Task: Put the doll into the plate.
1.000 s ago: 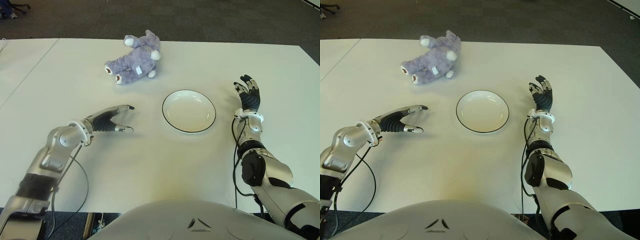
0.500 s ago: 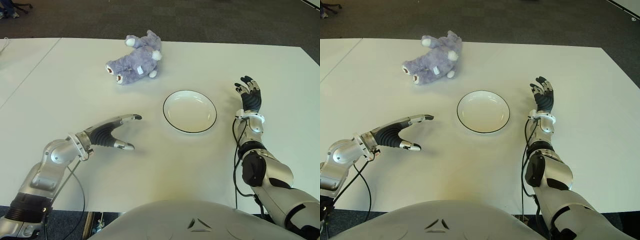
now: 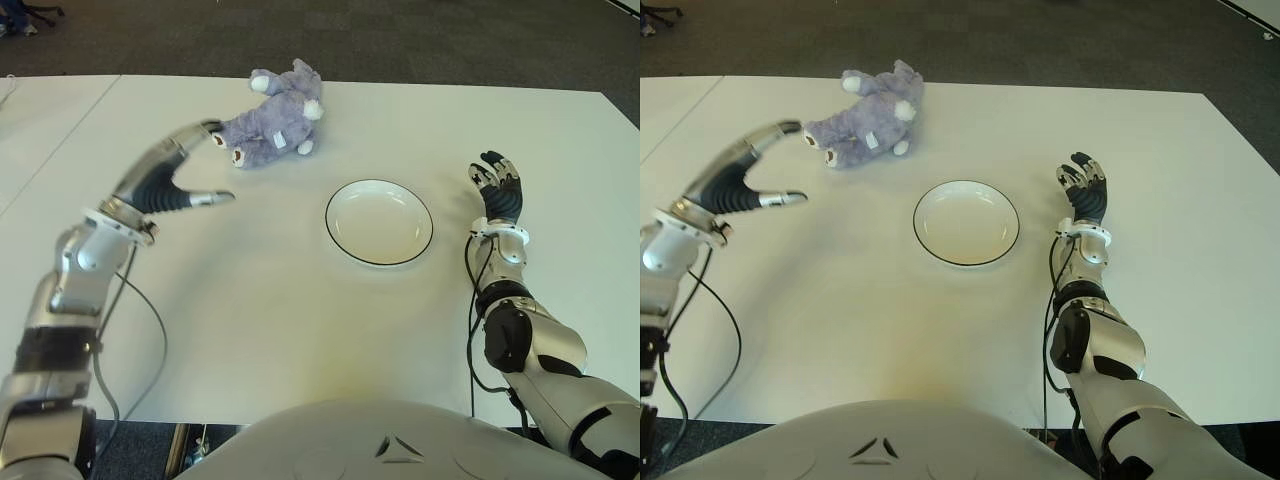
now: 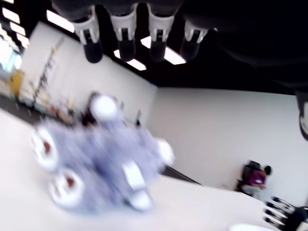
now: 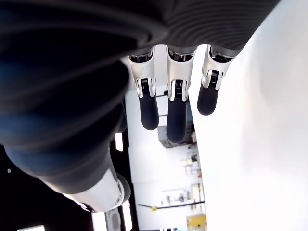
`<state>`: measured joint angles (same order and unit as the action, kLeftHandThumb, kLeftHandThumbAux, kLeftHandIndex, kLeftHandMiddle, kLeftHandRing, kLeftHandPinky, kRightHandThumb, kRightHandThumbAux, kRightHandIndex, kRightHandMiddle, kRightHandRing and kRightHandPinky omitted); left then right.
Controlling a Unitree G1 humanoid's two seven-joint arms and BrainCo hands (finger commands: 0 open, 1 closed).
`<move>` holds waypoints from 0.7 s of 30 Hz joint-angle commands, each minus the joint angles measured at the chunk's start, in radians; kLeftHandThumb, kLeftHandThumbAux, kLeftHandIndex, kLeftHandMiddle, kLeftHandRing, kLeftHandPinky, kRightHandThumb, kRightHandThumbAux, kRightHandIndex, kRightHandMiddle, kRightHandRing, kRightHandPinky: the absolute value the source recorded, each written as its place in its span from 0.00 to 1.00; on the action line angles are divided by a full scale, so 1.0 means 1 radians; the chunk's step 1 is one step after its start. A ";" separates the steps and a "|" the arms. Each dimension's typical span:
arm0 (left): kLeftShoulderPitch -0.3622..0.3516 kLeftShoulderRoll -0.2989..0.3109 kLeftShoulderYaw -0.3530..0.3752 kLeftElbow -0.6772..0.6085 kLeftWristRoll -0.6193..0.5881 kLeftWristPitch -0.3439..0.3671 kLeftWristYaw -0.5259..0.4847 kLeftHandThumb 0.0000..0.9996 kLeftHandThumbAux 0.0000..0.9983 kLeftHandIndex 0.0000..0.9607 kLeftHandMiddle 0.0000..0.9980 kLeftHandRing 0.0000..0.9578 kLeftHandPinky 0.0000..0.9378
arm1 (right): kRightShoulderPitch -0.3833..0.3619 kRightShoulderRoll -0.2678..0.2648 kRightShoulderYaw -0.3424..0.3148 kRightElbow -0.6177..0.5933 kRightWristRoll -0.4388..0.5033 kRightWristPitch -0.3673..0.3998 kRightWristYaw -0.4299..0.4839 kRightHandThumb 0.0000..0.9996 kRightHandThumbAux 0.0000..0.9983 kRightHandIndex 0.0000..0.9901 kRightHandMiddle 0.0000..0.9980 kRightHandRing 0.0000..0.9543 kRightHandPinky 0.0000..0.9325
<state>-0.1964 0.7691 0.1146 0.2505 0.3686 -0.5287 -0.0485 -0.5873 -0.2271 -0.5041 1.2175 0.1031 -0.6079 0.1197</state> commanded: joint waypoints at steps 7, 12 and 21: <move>-0.234 0.073 -0.004 0.486 0.194 0.067 0.483 0.00 0.22 0.00 0.00 0.00 0.00 | 0.198 0.083 -0.022 0.134 0.034 0.133 0.002 0.68 0.75 0.38 0.22 0.31 0.22; -0.350 0.057 -0.030 0.677 0.163 0.068 0.528 0.00 0.22 0.00 0.00 0.00 0.00 | 0.195 0.086 -0.026 0.134 0.036 0.133 0.001 0.70 0.74 0.40 0.23 0.31 0.21; -0.574 0.005 -0.102 0.947 0.159 0.111 0.542 0.02 0.28 0.00 0.00 0.00 0.00 | 0.191 0.088 -0.032 0.132 0.037 0.125 0.005 0.70 0.74 0.40 0.24 0.37 0.28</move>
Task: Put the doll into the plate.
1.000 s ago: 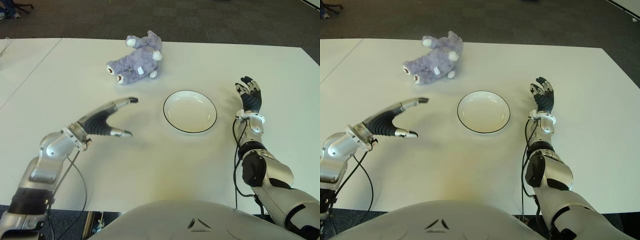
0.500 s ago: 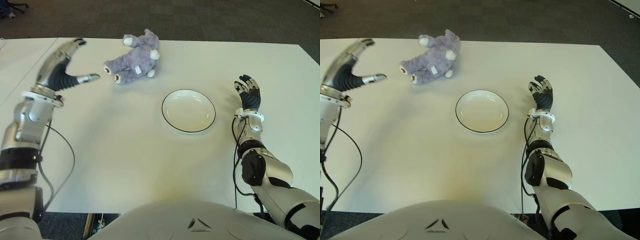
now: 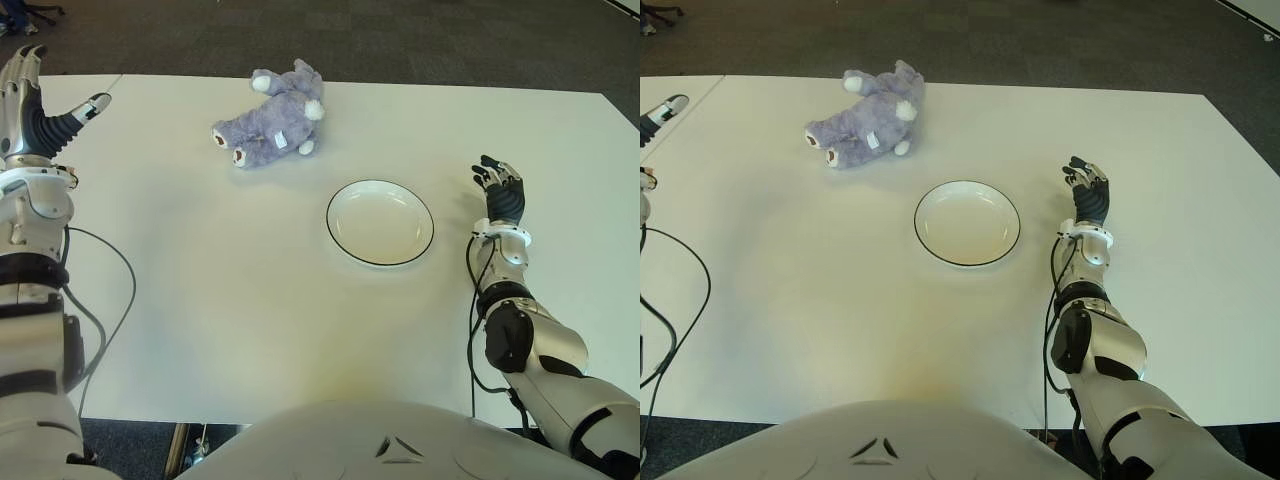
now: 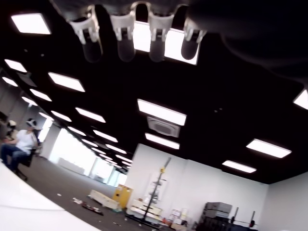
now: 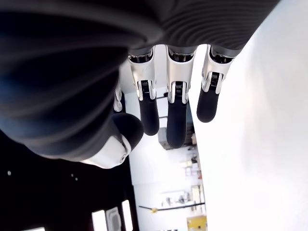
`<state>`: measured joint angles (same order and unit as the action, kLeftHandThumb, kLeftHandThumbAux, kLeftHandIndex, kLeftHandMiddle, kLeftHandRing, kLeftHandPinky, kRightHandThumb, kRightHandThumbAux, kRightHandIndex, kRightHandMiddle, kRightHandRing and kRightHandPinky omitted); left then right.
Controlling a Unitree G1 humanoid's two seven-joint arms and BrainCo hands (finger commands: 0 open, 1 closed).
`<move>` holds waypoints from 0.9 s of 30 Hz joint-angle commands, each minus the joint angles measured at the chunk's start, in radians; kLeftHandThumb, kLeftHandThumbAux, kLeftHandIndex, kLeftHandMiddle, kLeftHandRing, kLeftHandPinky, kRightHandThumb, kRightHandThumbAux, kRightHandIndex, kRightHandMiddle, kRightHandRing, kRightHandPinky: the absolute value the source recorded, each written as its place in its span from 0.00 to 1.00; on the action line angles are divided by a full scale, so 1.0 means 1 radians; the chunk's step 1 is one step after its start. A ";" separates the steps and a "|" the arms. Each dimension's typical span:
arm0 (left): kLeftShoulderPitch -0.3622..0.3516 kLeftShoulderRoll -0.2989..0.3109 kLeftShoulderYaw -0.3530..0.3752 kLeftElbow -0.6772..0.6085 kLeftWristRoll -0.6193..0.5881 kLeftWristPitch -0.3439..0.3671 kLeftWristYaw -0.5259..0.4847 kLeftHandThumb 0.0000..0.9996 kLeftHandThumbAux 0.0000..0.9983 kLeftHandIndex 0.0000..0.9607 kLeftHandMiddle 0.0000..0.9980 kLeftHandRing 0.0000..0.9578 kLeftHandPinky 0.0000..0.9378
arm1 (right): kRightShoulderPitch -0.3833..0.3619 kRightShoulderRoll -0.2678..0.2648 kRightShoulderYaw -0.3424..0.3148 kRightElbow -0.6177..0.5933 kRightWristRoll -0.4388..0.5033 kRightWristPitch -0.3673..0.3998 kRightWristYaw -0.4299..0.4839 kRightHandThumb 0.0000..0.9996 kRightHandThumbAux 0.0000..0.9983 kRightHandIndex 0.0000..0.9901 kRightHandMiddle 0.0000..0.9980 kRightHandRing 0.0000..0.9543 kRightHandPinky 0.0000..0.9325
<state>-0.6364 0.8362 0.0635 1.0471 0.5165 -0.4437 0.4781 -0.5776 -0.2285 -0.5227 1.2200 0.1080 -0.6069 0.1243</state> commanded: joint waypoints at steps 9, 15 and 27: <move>-0.256 -0.187 -0.164 0.253 0.049 0.118 -0.034 0.02 0.33 0.00 0.00 0.00 0.00 | 0.177 0.092 -0.024 0.132 0.037 0.139 -0.006 0.71 0.74 0.40 0.23 0.40 0.22; -0.295 -0.239 -0.218 0.287 0.049 0.173 -0.121 0.04 0.37 0.00 0.00 0.00 0.00 | 0.176 0.095 -0.020 0.132 0.037 0.132 -0.008 0.71 0.73 0.40 0.22 0.43 0.21; -0.327 -0.389 -0.265 0.322 0.025 0.236 -0.329 0.10 0.47 0.00 0.00 0.01 0.00 | 0.177 0.099 -0.006 0.132 0.025 0.131 -0.037 0.94 0.68 0.43 0.21 0.48 0.26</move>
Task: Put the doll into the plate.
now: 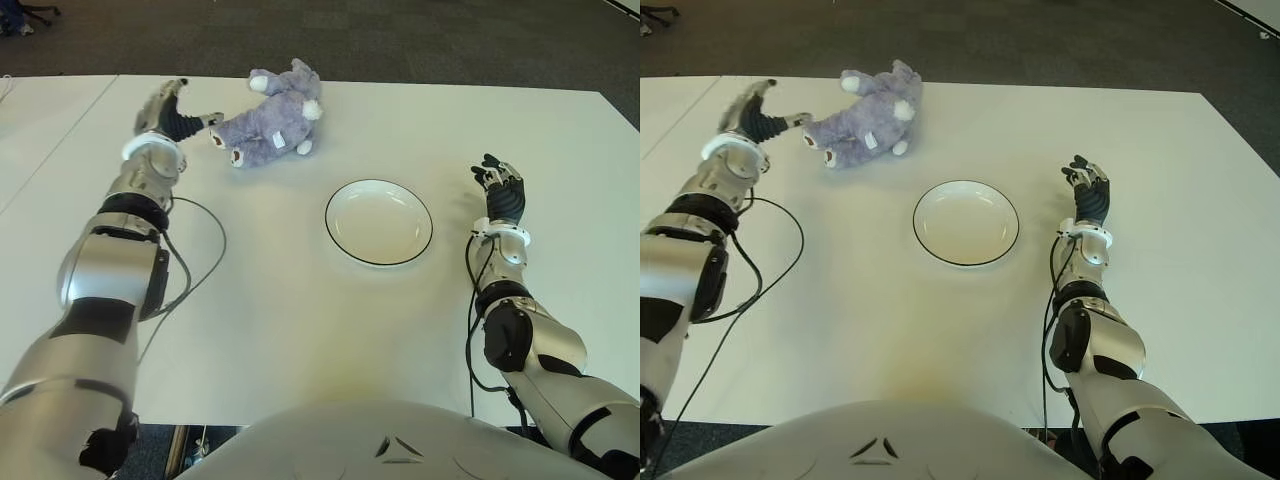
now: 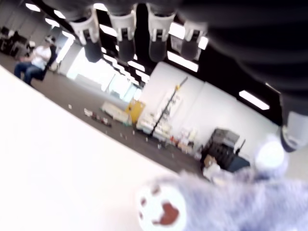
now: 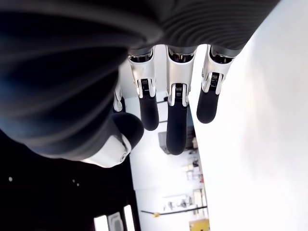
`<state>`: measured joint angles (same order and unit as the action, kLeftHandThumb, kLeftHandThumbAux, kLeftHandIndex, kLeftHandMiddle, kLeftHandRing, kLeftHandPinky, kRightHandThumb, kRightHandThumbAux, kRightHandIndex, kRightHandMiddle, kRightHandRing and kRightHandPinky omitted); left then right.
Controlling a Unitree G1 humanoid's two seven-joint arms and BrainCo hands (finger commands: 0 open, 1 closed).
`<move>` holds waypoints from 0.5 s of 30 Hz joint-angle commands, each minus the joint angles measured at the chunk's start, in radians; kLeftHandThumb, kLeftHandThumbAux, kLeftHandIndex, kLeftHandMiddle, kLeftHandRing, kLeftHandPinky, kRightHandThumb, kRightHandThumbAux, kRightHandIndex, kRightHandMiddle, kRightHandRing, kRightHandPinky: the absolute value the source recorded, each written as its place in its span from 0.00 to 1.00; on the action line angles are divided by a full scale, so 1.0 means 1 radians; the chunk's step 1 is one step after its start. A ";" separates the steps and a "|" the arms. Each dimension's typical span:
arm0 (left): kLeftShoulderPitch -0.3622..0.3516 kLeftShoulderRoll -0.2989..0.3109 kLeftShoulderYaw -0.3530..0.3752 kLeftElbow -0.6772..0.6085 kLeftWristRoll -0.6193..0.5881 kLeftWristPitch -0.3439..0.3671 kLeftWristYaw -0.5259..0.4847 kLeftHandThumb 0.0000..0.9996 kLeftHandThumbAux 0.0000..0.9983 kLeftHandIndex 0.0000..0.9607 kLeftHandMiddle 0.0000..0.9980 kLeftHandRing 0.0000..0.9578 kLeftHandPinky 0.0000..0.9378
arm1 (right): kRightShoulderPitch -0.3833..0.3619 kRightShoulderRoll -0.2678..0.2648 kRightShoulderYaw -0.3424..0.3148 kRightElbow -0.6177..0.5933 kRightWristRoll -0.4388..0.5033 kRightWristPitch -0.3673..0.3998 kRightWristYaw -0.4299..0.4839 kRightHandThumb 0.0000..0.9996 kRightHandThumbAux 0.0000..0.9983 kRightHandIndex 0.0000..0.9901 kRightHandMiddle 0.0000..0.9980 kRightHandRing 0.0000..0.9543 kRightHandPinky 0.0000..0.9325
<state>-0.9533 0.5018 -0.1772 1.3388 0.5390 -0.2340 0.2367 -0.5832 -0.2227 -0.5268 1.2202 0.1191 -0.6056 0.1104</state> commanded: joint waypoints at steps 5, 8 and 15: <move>-0.010 -0.080 -0.016 0.032 -0.014 0.021 -0.145 0.13 0.49 0.00 0.00 0.02 0.00 | 0.187 0.099 0.012 0.129 -0.001 0.111 -0.053 0.94 0.68 0.43 0.21 0.48 0.29; -0.012 -0.096 -0.007 0.033 -0.028 0.023 -0.177 0.13 0.50 0.00 0.00 0.05 0.00 | 0.190 0.100 0.021 0.128 -0.007 0.102 -0.063 0.94 0.68 0.43 0.21 0.48 0.32; -0.006 -0.122 -0.013 0.028 -0.033 -0.004 -0.220 0.07 0.48 0.00 0.00 0.12 0.00 | 0.197 0.101 0.037 0.127 -0.014 0.090 -0.071 0.94 0.68 0.43 0.22 0.48 0.40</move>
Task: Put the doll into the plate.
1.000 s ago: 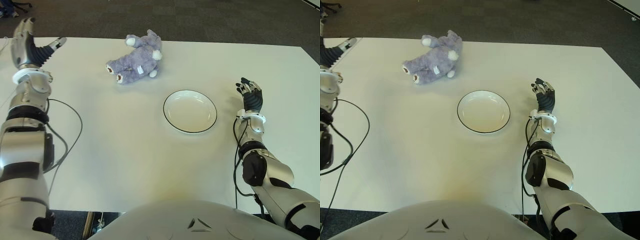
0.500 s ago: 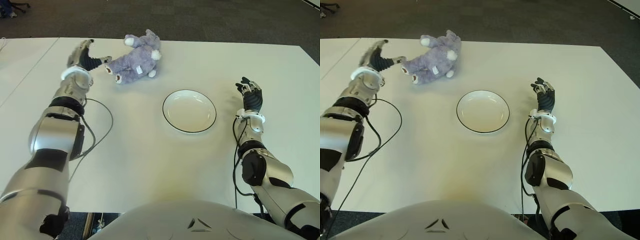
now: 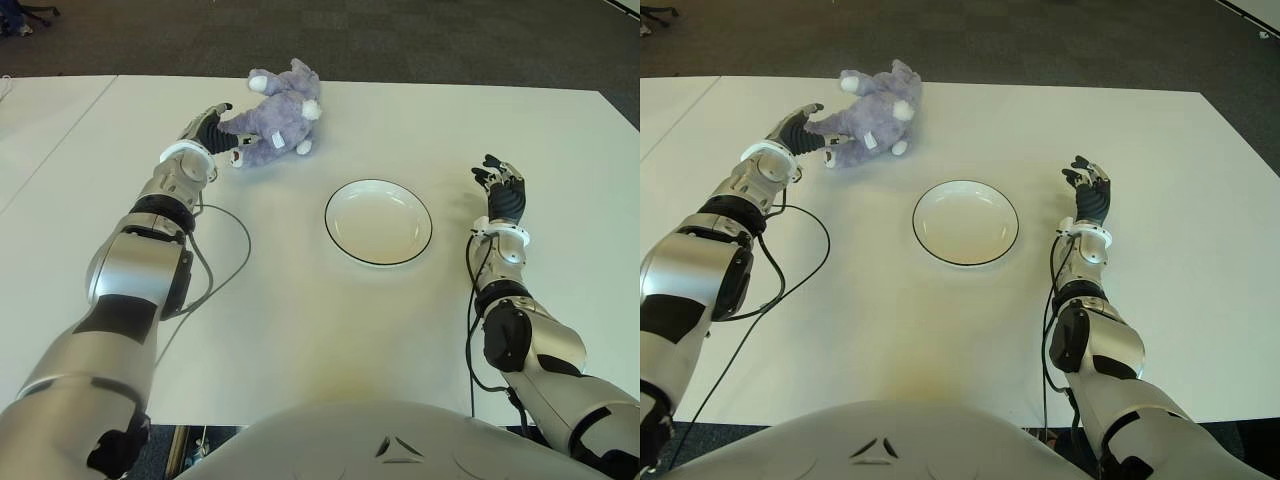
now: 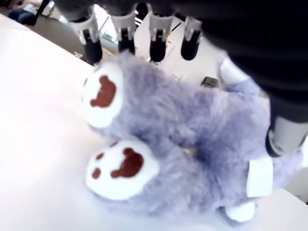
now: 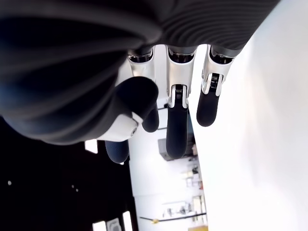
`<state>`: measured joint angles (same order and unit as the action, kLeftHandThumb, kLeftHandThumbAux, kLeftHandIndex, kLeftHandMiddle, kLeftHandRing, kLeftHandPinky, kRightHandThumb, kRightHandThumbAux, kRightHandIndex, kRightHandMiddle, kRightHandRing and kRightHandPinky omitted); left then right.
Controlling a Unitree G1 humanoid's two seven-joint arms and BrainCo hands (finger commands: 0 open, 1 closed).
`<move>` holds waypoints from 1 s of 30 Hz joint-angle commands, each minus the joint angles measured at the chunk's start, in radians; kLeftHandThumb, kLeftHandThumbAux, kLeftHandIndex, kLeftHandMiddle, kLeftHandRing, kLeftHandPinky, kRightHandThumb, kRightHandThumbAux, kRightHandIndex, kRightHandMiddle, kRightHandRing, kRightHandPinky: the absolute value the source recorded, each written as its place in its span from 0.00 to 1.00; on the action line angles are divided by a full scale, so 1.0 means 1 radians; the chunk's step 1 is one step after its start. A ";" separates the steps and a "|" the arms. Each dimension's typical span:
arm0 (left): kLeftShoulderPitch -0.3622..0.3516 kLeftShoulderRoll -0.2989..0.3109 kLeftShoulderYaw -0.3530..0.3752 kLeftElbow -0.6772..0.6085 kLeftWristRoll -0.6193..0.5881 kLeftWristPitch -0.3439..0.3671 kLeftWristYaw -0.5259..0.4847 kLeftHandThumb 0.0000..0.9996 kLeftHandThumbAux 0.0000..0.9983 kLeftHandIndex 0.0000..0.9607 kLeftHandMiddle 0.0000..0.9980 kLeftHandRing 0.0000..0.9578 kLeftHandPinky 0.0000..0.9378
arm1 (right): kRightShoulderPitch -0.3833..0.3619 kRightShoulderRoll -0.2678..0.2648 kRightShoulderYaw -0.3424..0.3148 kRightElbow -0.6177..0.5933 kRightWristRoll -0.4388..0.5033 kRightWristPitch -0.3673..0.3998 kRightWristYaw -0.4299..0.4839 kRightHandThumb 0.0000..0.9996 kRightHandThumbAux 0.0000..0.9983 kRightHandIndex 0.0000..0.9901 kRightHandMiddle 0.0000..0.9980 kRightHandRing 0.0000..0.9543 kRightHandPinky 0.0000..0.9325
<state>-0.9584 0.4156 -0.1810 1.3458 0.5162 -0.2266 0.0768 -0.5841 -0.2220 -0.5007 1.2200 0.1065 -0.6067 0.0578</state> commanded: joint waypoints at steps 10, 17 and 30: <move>0.020 -0.052 -0.035 0.022 0.004 -0.036 -0.114 0.00 0.44 0.00 0.00 0.18 0.00 | 0.197 0.098 -0.002 0.130 0.021 0.100 0.003 0.95 0.68 0.43 0.19 0.48 0.31; 0.048 -0.061 -0.056 0.028 0.007 -0.032 -0.158 0.04 0.44 0.00 0.00 0.15 0.00 | 0.199 0.104 0.016 0.126 0.004 0.087 -0.037 0.95 0.68 0.43 0.19 0.48 0.31; 0.160 -0.097 -0.227 0.051 0.166 0.083 -0.019 0.55 0.40 0.14 0.16 0.25 0.36 | 0.201 0.107 0.013 0.128 0.010 0.077 -0.060 1.00 0.66 0.17 0.18 0.49 0.24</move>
<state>-0.9160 0.3514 -0.2977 1.3488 0.5653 -0.2129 -0.0150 -0.5833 -0.2222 -0.4844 1.2199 0.1055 -0.6141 0.0135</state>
